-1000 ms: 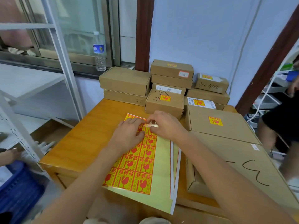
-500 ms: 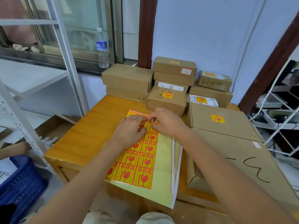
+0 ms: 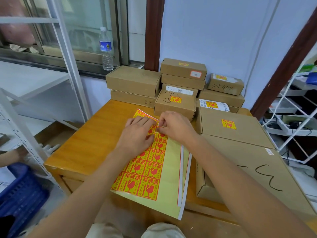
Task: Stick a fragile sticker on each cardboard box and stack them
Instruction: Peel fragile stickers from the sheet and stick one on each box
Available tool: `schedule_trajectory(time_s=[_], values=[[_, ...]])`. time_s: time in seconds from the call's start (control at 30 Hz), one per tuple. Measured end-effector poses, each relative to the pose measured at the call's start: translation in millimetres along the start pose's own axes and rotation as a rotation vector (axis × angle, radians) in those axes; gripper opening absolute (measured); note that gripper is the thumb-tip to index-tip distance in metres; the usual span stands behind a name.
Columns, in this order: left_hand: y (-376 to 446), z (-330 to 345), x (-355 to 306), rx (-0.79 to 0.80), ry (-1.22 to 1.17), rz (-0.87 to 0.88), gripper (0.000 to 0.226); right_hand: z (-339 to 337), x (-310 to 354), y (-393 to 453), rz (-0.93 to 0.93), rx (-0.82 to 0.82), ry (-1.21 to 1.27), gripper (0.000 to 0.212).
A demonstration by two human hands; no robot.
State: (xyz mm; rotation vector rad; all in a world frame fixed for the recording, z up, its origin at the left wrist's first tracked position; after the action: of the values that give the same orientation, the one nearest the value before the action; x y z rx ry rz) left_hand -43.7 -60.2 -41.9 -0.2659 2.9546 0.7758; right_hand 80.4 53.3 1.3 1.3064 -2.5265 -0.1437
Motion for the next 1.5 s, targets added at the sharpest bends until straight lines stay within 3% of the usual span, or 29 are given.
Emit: schedule_trajectory(time_s=[0.27, 0.5, 0.83, 1.13, 1.27, 1.5], values=[[-1, -5, -2, -0.038, 0.017, -0.001, 0.031, 0, 0, 1, 0.019, 0.048, 0.05, 0.024], [-1, -4, -3, -0.041, 0.017, -0.003, 0.031, -2, 3, 0, -0.008, 0.037, -0.026, 0.012], [-2, -2, -2, -0.016, 0.021, -0.014, 0.032, 0, 4, 1, -0.095, -0.007, -0.137, 0.012], [-1, 2, 0, 0.043, -0.025, -0.023, 0.037, 2, 3, 0, -0.104, 0.053, -0.161, 0.006], [-1, 3, 1, 0.075, -0.057, -0.034, 0.04, 2, -2, 0, -0.105, 0.066, -0.116, 0.023], [0, 5, 2, 0.083, -0.06, -0.038, 0.041, 4, -6, 0, -0.107, 0.102, -0.127, 0.024]])
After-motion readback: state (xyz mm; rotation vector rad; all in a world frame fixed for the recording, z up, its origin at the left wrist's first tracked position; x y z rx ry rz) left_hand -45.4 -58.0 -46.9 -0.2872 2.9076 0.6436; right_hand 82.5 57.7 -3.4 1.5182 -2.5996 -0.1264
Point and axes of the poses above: each hand's wrist, its own y-axis towards the middle knuckle, its own z-axis out of the palm, x = y × z, the point moved 2 cm from there along y, towards the middle knuckle, and after that the axes turned 1 degree about y, right-handed, at the moved point
